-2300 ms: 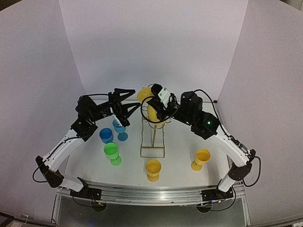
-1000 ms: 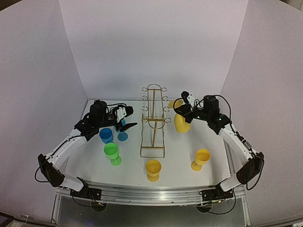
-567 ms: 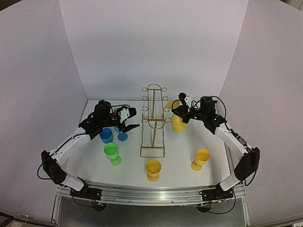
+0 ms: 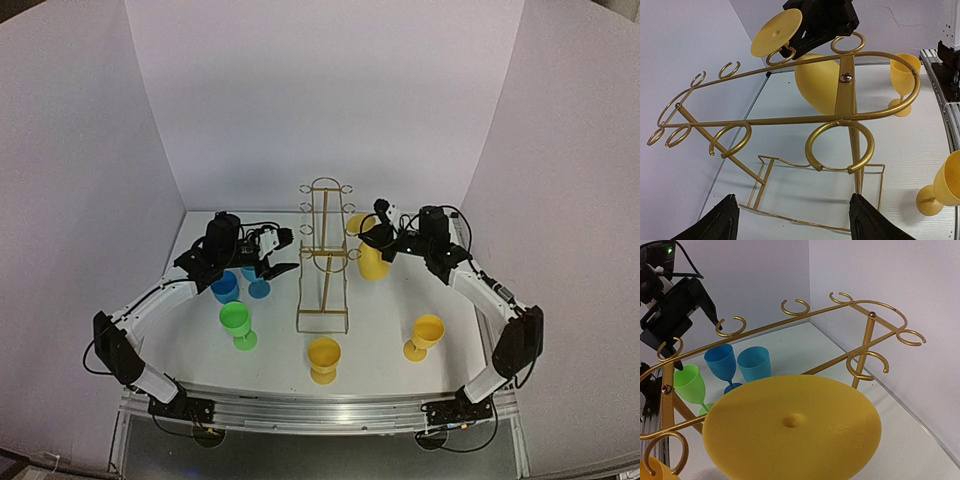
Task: Place the wine glass upside down on the wine glass rack
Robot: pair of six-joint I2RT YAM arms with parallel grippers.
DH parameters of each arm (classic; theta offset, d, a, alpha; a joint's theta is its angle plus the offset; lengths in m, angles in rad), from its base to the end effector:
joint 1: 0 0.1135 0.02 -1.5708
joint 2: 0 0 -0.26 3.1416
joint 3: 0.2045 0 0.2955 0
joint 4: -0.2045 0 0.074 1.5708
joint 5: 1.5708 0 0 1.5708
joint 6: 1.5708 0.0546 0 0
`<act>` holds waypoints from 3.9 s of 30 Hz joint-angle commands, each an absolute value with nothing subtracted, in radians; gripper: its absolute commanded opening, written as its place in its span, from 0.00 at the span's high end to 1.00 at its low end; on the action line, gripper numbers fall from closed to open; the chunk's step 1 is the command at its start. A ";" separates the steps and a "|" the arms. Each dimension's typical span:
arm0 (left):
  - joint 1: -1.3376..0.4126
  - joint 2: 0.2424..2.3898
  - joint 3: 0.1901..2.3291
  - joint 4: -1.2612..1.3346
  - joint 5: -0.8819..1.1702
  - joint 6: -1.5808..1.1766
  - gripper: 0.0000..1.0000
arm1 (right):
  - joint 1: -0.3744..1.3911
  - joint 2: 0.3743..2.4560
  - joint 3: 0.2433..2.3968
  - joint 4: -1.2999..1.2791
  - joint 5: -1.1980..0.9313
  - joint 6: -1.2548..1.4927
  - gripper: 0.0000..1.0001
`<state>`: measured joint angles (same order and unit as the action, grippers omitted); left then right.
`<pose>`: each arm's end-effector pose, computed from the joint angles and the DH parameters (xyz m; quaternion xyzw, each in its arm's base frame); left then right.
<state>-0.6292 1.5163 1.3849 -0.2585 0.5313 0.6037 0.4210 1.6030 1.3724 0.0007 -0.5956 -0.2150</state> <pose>0.3173 -0.2651 0.3487 0.5827 0.5695 -0.2249 0.5344 0.3889 0.2077 0.3385 -0.4074 0.6545 0.2898 0.5672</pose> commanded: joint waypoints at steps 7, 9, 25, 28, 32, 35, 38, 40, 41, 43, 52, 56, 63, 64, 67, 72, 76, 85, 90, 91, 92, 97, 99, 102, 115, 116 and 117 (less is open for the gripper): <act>-0.629 1.541 1.428 -0.202 0.555 0.607 0.25 | 0.419 1.626 1.378 0.053 -0.665 -0.210 1.00; -0.629 1.545 1.430 -0.194 0.556 0.603 0.25 | 0.420 1.633 1.382 0.055 -0.671 -0.208 1.00; -0.629 1.581 1.459 -0.137 0.585 0.600 0.25 | 0.440 1.667 1.409 0.076 -0.685 -0.212 1.00; -0.629 1.589 1.466 -0.132 0.588 0.600 0.25 | 0.442 1.668 1.401 0.105 -0.675 -0.202 1.00; -0.630 1.595 1.472 -0.121 0.591 0.600 0.25 | 0.443 1.661 1.379 0.167 -0.657 -0.169 1.00; -0.629 1.598 1.476 -0.109 0.591 0.600 0.26 | 0.442 1.659 1.366 0.212 -0.648 -0.146 1.00; -0.629 1.603 1.483 -0.104 0.591 0.600 0.26 | 0.444 1.663 1.365 0.224 -0.650 -0.139 1.00; -0.629 1.606 1.486 -0.098 0.591 0.601 0.26 | 0.447 1.668 1.363 0.224 -0.655 -0.137 1.00; -0.629 1.607 1.487 -0.095 0.591 0.601 0.26 | 0.449 1.669 1.360 0.223 -0.657 -0.136 1.00; -0.629 1.610 1.491 -0.094 0.590 0.600 0.26 | 0.453 1.666 1.351 0.223 -0.658 -0.137 1.00; -0.629 1.614 1.495 -0.093 0.590 0.601 0.26 | 0.464 1.653 1.308 0.220 -0.647 -0.137 1.00; -0.629 1.618 1.496 -0.091 0.591 0.601 0.26 | 0.474 1.663 1.320 0.218 -0.643 -0.148 1.00; -0.629 1.627 1.500 -0.076 0.596 0.595 0.26 | 0.481 1.690 1.341 0.220 -0.643 -0.142 1.00; -0.630 1.626 1.500 -0.076 0.597 0.595 0.26 | 0.480 1.694 1.343 0.220 -0.643 -0.139 1.00; -0.629 1.623 1.499 -0.076 0.595 0.595 0.26 | 0.480 1.697 1.338 0.221 -0.633 -0.133 0.99; -0.630 1.614 1.491 -0.079 0.595 0.599 0.26 | 0.481 1.680 1.323 0.220 -0.600 -0.136 0.85; -0.629 1.608 1.489 -0.080 0.595 0.600 0.26 | 0.480 1.665 1.316 0.219 -0.585 -0.134 0.75; -0.629 1.581 1.479 -0.115 0.595 0.618 0.26 | 0.480 1.586 1.257 0.176 -0.517 -0.155 0.61; -0.630 1.560 1.464 -0.122 0.596 0.623 0.25 | 0.480 1.507 1.229 0.076 -0.442 -0.176 0.42; -0.629 1.555 1.461 -0.123 0.597 0.623 0.25 | 0.480 1.492 1.227 0.054 -0.426 -0.177 0.39; -0.630 1.552 1.459 -0.123 0.597 0.622 0.25 | 0.480 1.477 1.223 0.035 -0.407 -0.177 0.36; -0.628 1.531 1.447 -0.121 0.596 0.624 0.24 | 0.480 1.403 1.236 -0.136 -0.298 -0.150 0.12; -0.626 1.519 1.439 -0.126 0.591 0.627 0.23 | 0.480 1.378 1.263 -0.239 -0.227 -0.117 0.09; -0.615 1.496 1.424 -0.137 0.588 0.630 0.22 | 0.479 1.319 1.276 -0.377 -0.107 -0.049 0.07; -0.601 1.388 1.304 -0.146 0.582 0.592 0.19 | 0.479 1.318 1.413 -1.408 0.259 0.592 0.12; -0.601 1.381 1.297 -0.140 0.582 0.585 0.19 | 0.479 1.313 1.400 -1.432 0.240 0.612 0.12; -0.600 1.377 1.289 -0.136 0.582 0.576 0.19 | 0.479 1.308 1.384 -1.443 0.220 0.629 0.13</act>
